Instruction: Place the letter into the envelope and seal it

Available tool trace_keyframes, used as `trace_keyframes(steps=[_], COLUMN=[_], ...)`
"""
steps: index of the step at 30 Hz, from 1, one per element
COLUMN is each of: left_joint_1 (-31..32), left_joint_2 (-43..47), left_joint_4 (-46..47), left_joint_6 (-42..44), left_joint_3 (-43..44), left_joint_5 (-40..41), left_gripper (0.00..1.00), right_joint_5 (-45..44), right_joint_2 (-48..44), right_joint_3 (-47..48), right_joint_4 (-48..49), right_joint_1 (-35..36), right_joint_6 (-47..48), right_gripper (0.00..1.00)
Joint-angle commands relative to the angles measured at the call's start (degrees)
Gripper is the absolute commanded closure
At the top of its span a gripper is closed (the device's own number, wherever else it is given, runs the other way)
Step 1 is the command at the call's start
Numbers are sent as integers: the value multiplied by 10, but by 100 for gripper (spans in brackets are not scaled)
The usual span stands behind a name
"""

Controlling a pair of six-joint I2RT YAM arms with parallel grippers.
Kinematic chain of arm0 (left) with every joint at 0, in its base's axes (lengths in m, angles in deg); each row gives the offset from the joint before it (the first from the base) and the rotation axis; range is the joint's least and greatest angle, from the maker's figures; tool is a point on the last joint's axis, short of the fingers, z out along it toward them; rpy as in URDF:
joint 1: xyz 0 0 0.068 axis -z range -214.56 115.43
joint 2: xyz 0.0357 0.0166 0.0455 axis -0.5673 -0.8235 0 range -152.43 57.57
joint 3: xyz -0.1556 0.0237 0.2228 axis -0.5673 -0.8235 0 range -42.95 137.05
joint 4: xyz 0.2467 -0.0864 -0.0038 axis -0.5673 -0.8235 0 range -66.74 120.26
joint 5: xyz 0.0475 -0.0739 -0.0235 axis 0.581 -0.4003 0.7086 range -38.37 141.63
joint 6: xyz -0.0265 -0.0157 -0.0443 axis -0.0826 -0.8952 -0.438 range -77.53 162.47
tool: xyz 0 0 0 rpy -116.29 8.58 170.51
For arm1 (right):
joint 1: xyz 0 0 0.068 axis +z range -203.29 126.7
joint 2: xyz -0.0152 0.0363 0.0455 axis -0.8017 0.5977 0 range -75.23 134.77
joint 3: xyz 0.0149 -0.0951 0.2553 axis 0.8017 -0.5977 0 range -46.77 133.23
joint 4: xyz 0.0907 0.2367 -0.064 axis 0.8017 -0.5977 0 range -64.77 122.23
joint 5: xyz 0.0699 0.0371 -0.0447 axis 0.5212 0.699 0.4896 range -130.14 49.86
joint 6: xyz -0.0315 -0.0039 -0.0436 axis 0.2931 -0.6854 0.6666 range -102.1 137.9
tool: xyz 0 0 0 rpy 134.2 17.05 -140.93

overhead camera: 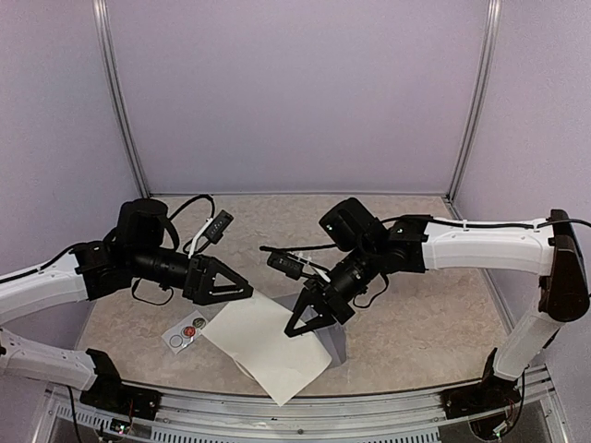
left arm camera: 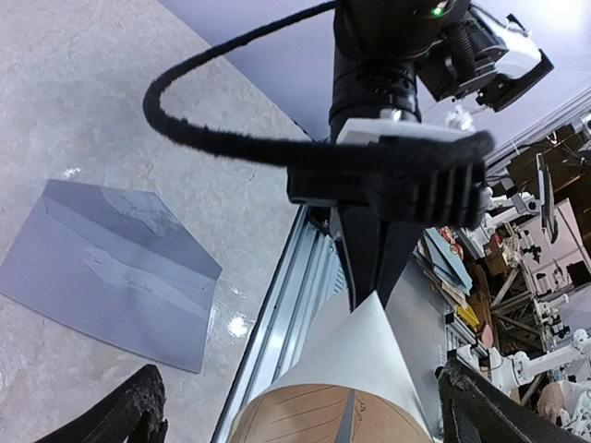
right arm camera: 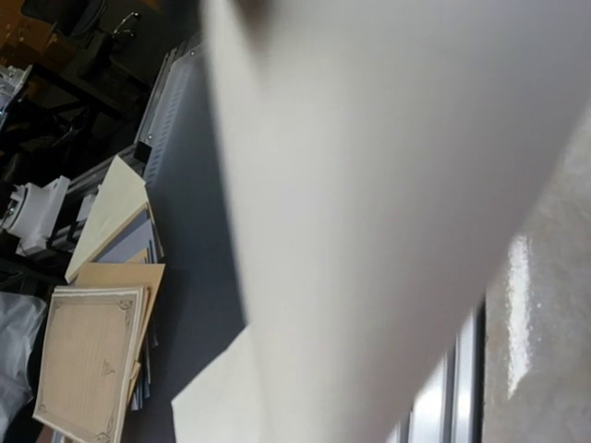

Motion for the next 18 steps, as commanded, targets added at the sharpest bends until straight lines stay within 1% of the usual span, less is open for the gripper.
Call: trace_keyframes(steps=[1, 3, 4, 5, 6, 8, 10, 12, 14, 15, 18], left_joint_1=[-14, -14, -14, -14, -14, -15, -15, -14, -11, -6, 15], left_joint_2=[31, 31, 33, 35, 39, 57, 83, 121, 156, 180, 219], left_joint_4=[11, 10, -1, -21, -47, -91, -109, -90, -46, -12, 49], left_joint_6=[-9, -15, -10, -2, 7, 13, -6, -46, -98, -121, -174], left_joint_3=[18, 21, 27, 36, 47, 63, 60, 34, -4, -25, -74], left_joint_5=[-31, -36, -26, -2, 32, 134, 230, 264, 269, 266, 266], left_gripper=[9, 19, 20, 19, 15, 4, 1, 1, 1, 1, 1], right_joint_5=[3, -2, -11, -27, -44, -77, -103, -135, -174, -186, -218], right_joint_2=[-4, -5, -5, -7, -10, -23, -45, -69, -90, -98, -121], right_joint_3=[5, 7, 10, 10, 9, -4, -29, -56, -75, -81, -96], right_joint_4=[-4, 4, 6, 11, 18, 49, 105, 162, 211, 233, 294], right_joint_1=[7, 7, 7, 5, 4, -4, -14, -20, -20, -21, -21], right_joint_6=[6, -2, -7, -16, -26, -58, -101, -138, -170, -183, -212], right_gripper=[100, 100, 100, 100, 100, 100, 100, 100, 100, 100, 100])
